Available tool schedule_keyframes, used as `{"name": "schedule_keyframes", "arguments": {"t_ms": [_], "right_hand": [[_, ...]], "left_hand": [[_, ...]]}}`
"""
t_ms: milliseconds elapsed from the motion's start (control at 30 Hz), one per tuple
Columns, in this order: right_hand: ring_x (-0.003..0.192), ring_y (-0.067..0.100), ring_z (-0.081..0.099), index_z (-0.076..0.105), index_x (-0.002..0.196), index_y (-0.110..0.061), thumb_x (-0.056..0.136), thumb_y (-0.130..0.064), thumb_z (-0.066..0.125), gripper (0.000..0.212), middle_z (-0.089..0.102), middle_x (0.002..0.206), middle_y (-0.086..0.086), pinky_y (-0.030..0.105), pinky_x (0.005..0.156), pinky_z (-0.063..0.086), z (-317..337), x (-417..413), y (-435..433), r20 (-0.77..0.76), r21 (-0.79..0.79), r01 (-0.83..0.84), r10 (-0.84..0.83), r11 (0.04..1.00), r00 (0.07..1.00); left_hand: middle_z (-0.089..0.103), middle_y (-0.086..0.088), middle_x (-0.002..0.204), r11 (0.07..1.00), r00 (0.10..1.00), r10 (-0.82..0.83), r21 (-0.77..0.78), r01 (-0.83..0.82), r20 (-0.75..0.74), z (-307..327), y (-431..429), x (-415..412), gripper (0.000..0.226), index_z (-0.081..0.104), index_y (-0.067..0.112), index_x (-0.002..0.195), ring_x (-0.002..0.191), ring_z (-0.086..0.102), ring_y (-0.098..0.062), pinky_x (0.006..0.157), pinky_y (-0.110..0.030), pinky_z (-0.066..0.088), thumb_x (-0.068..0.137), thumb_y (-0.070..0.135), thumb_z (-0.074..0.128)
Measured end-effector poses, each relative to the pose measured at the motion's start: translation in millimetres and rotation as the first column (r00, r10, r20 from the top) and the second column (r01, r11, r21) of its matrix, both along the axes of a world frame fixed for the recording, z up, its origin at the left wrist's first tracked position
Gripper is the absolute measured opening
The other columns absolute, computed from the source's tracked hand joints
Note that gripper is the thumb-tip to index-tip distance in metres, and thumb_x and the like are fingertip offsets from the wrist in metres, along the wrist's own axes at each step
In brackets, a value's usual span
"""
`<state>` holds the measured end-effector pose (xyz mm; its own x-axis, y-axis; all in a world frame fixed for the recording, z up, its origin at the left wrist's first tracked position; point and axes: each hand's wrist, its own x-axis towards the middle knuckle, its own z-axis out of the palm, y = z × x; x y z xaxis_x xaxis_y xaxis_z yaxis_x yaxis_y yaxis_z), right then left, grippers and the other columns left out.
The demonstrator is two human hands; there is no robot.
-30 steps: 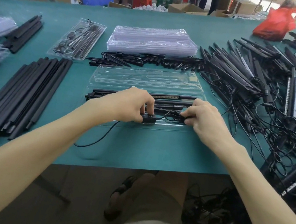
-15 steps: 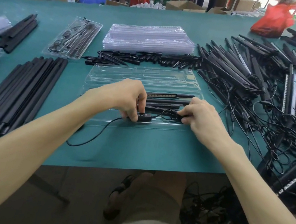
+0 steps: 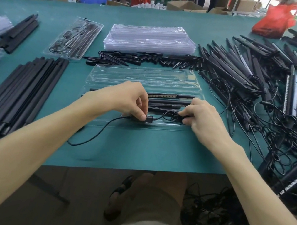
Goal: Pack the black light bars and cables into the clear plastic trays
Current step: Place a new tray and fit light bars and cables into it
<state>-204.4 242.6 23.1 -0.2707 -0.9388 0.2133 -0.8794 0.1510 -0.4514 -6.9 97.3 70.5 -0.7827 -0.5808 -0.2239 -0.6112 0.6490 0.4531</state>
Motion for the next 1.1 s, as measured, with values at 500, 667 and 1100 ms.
{"name": "schedule_keyframes", "arguments": {"t_ms": [500, 667, 1100], "right_hand": [[0.082, 0.007, 0.041, 0.076, 0.106, -0.016, 0.087, 0.010, 0.065, 0.035, 0.056, 0.093, -0.004, 0.035, 0.082, 0.043, -1, 0, 2, -0.009, -0.003, 0.008, -0.008, 1.000, 1.000], [0.090, 0.010, 0.040, 0.076, 0.108, -0.014, 0.089, 0.007, 0.066, 0.030, 0.054, 0.092, -0.005, 0.039, 0.085, 0.044, 1, 0, 1, -0.024, -0.002, -0.010, 0.010, 1.000, 1.000], [0.091, 0.013, 0.040, 0.076, 0.106, -0.014, 0.089, 0.005, 0.067, 0.028, 0.052, 0.090, -0.007, 0.039, 0.082, 0.044, -2, -1, 0, -0.039, -0.017, -0.012, 0.011, 1.000, 0.999]], "left_hand": [[0.069, 0.014, 0.075, 0.995, 1.000, -0.004, -0.095, 0.002, -0.016, -8, 10, -2, 0.014, 0.075, 0.022, 0.085, 0.076, 0.071, -0.020, 0.074, -0.039, 0.059, 0.078, 0.029, 0.084], [0.067, 0.016, 0.078, 0.991, 1.000, -0.023, -0.134, 0.022, -0.005, -8, 10, -1, 0.017, 0.068, 0.032, 0.081, 0.078, 0.067, -0.012, 0.077, -0.038, 0.058, 0.077, 0.033, 0.085], [0.069, 0.013, 0.070, 0.993, 0.998, 0.042, -0.106, -0.048, -0.053, -15, 11, -2, 0.023, 0.068, 0.028, 0.076, 0.071, 0.069, -0.009, 0.073, -0.039, 0.060, 0.072, 0.022, 0.090]]}}
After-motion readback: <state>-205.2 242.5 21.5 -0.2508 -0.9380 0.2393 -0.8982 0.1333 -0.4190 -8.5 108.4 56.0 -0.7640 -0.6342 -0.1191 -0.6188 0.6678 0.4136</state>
